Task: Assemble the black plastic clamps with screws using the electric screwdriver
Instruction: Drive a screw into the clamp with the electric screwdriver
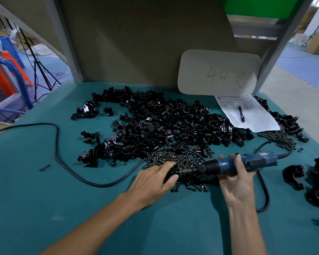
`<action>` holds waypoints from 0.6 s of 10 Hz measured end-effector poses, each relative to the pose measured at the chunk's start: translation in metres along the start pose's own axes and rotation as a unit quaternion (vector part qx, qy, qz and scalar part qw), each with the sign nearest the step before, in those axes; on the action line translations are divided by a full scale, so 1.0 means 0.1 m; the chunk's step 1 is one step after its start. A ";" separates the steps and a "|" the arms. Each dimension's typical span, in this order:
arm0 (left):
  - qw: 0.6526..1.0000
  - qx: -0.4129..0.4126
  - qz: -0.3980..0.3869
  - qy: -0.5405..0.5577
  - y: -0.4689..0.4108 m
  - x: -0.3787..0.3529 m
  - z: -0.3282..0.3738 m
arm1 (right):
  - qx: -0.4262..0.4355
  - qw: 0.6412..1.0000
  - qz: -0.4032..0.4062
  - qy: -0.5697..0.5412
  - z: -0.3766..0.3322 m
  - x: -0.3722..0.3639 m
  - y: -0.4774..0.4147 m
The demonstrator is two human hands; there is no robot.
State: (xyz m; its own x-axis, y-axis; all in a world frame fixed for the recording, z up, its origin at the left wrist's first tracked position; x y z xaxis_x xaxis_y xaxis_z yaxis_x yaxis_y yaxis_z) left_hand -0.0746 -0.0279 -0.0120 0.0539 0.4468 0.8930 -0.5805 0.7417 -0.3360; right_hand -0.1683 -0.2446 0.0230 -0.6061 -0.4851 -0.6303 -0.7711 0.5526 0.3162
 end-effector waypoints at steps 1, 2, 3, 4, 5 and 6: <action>1.000 -0.001 -0.003 -0.003 0.00 0.00 0.00 | -0.005 1.000 -0.005 -0.003 -0.03 -0.03 0.00; 1.000 -0.001 -0.006 0.004 0.00 0.00 -0.01 | 0.039 0.997 -0.008 -0.059 -0.01 0.03 -0.08; 1.000 0.003 -0.003 0.020 0.00 0.00 -0.03 | 0.036 0.997 -0.016 -0.068 0.03 0.06 -0.09; 1.000 0.008 -0.008 0.026 0.00 -0.01 -0.03 | 0.023 0.992 -0.007 -0.125 0.05 0.04 -0.11; 1.000 0.009 -0.014 0.025 0.01 -0.02 -0.04 | 0.026 0.988 -0.007 -0.153 0.03 0.01 -0.12; 0.999 0.011 -0.017 0.030 0.00 -0.03 -0.05 | 0.026 0.983 -0.037 -0.181 0.02 0.03 -0.11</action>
State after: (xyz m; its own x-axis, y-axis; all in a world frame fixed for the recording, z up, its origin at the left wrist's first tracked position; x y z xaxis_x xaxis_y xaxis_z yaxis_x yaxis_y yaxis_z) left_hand -0.0709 -0.0270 -0.0159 0.1216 0.4509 0.8842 -0.5953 0.7460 -0.2986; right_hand -0.1613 -0.2509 0.0160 -0.4328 -0.2583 -0.8637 -0.7934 0.5640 0.2289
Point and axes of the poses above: each hand's wrist, its own y-axis away from the middle knuckle, its own x-axis out of the back of the hand, z = x × y, the point moved 2 cm from there along -y, towards the middle knuckle, and after that the axes turned 9 degrees about -x, right-handed, at the moved point
